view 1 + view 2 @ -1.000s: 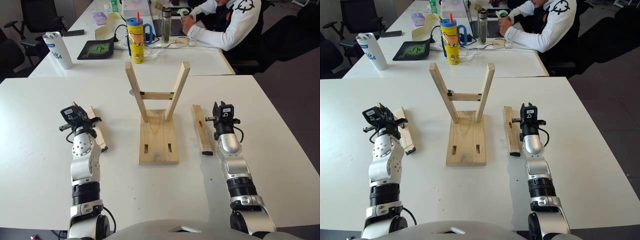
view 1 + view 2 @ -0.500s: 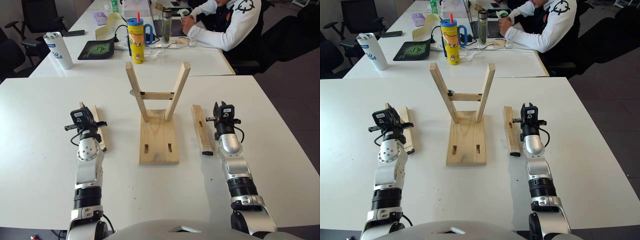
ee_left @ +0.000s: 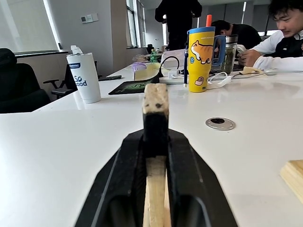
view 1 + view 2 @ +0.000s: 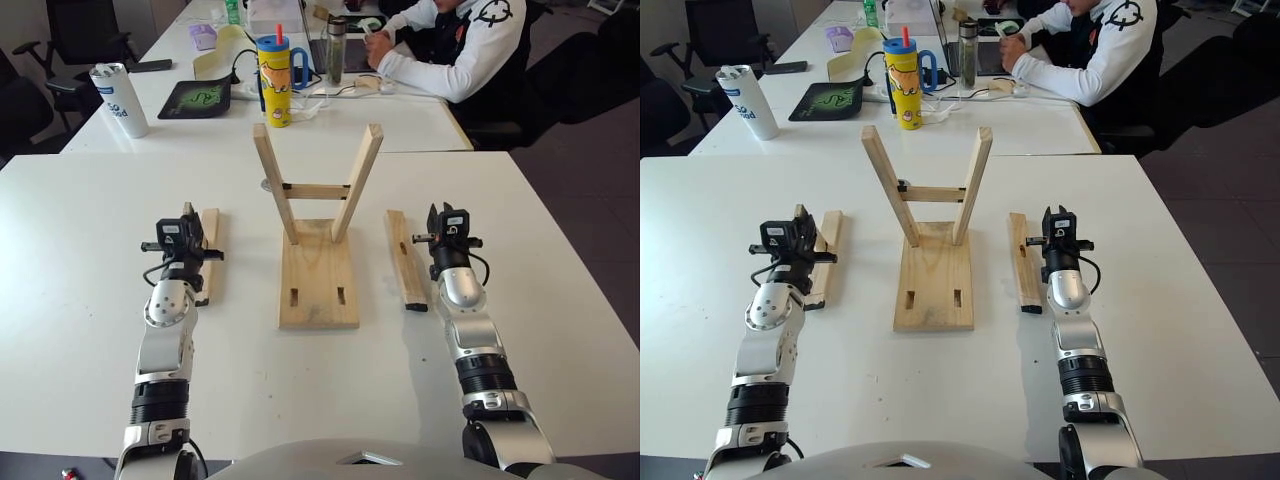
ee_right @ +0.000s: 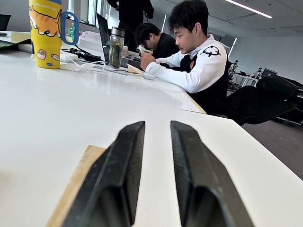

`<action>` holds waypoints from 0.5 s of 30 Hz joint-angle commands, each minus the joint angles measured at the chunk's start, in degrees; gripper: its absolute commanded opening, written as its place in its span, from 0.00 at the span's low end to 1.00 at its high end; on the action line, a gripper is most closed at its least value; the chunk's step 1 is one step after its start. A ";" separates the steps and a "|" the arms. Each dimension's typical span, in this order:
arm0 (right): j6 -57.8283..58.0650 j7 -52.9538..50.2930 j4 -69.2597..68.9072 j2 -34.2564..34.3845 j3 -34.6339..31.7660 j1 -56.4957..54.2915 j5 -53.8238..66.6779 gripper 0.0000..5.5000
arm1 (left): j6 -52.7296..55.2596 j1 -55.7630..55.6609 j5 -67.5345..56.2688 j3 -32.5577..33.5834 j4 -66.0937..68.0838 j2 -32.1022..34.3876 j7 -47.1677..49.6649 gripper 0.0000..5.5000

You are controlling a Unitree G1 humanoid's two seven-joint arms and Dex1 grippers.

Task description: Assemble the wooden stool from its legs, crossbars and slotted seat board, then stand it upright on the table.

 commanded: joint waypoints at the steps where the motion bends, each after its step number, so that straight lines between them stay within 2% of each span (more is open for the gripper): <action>1: -0.61 0.21 0.35 -0.58 0.08 -1.19 -0.63 0.18 | 3.87 3.96 0.26 -4.45 1.17 -0.01 -4.53 0.07; 5: -0.98 0.43 -0.11 -0.71 0.62 -1.09 -1.09 0.18 | 5.14 4.46 0.25 -6.46 -0.85 -0.20 -5.64 0.07; 15: -1.32 0.95 0.26 -0.75 0.53 -1.35 -1.26 0.18 | 7.96 6.90 -0.96 -5.39 0.95 1.03 -5.67 0.07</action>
